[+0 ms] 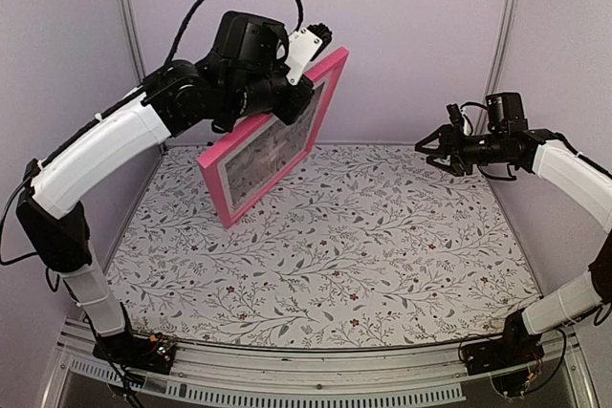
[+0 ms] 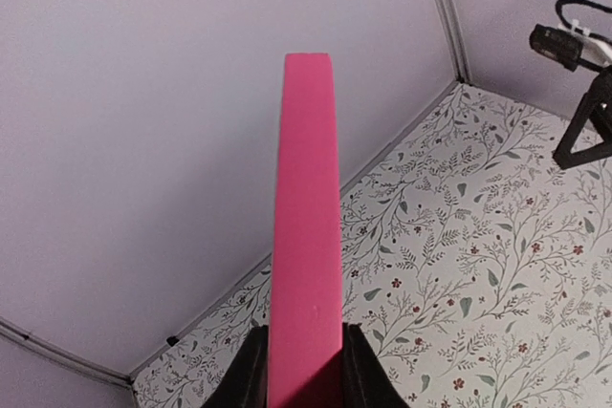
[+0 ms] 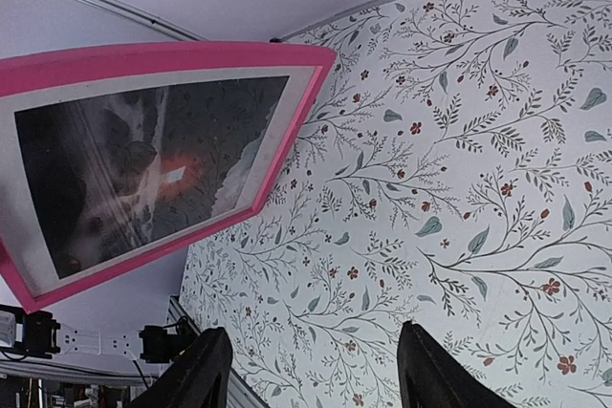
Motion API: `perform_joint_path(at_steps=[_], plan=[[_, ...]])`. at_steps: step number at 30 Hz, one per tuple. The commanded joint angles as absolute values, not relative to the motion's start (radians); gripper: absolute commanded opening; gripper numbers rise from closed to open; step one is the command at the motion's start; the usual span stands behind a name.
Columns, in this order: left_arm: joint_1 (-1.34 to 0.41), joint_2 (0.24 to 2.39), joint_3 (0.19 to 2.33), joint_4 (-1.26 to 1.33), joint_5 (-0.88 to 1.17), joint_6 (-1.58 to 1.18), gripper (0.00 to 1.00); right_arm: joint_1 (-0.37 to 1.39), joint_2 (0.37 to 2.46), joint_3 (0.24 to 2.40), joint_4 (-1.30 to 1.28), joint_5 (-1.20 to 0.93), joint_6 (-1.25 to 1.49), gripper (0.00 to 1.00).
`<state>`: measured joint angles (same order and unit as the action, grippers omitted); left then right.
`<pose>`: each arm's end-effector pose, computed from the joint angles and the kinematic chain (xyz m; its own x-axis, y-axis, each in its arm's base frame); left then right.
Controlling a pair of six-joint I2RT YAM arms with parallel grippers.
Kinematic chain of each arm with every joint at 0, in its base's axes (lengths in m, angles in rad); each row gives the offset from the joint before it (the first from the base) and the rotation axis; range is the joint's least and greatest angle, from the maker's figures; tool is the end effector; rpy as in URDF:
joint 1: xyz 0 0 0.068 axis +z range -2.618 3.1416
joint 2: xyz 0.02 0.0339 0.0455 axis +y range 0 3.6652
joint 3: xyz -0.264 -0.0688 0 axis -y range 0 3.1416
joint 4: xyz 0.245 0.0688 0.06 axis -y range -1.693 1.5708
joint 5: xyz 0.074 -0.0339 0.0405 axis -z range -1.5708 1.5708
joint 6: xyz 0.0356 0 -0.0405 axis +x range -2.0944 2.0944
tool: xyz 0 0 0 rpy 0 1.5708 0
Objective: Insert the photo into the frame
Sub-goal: Turn over the photo frame.
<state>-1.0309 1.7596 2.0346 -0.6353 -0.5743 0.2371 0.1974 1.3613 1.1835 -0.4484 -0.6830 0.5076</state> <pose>0.2151 -0.3214 0.4605 -0.0684 0.4977 -0.8646 0.4886 0.7723 0.4060 0.2890 0.0807 0.3279 -0.8199 0.2205 -0.5283 -0.2918 0.6329 0.7171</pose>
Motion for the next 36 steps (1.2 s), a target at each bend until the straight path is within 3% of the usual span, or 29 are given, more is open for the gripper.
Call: perform_joint_path(at_steps=[1,11,18,27,36], plan=[[-0.945,1.670,2.152,-0.603,-0.394,0.077,0.00,0.189,1.377,1.168,-0.426,-0.690,0.489,0.62],[-0.632,1.630,2.206,-0.597,0.057,-0.289,0.00,0.182,1.410,1.142,-0.386,-0.723,0.486,0.62],[-0.474,1.544,1.941,-0.325,0.316,-0.580,0.00,0.182,1.414,1.106,-0.355,-0.738,0.500,0.62],[-0.327,1.391,1.468,0.083,0.370,-0.895,0.00,0.181,1.406,1.051,-0.317,-0.748,0.518,0.62],[-0.291,1.324,1.120,0.290,0.307,-1.037,0.00,0.181,1.414,0.988,-0.274,-0.748,0.529,0.62]])
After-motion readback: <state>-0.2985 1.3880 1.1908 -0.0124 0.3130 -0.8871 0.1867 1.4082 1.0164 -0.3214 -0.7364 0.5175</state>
